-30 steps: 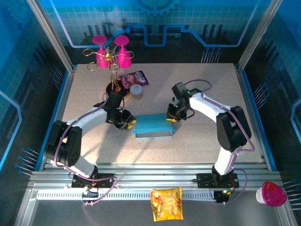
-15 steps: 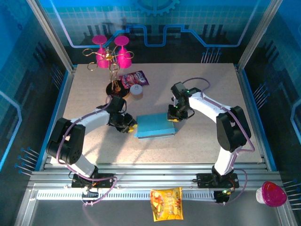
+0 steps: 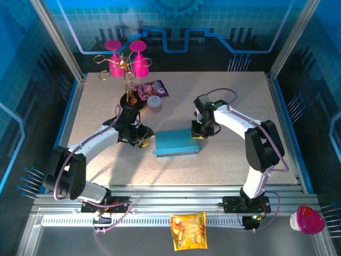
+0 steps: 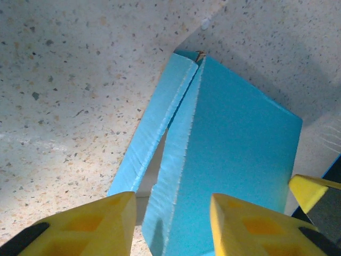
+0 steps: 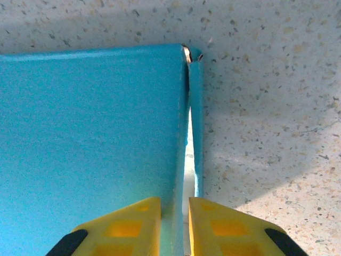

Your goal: Fold the paper box

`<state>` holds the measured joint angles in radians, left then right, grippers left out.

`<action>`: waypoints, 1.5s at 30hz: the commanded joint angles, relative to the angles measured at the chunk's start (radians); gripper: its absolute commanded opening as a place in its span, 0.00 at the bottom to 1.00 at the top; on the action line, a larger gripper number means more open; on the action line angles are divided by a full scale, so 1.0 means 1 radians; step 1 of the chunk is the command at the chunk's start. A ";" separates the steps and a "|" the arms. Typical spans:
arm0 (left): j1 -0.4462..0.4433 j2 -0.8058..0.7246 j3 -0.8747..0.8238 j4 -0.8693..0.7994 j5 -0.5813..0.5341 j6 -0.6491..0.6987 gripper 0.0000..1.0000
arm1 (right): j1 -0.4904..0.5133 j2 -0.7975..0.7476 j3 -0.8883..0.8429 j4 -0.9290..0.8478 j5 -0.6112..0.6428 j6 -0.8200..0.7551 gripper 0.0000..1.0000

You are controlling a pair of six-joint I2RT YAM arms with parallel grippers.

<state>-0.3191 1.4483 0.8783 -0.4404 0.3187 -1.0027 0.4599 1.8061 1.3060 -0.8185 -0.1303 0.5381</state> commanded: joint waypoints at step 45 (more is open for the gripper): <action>-0.054 0.214 -0.028 0.038 0.067 0.165 0.00 | -0.267 -0.112 -0.367 0.390 -0.566 -0.088 0.66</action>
<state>-0.3695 1.6276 0.8501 -0.3344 0.3981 -0.8825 0.1967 1.6878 0.9550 -0.5278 -0.5331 0.4408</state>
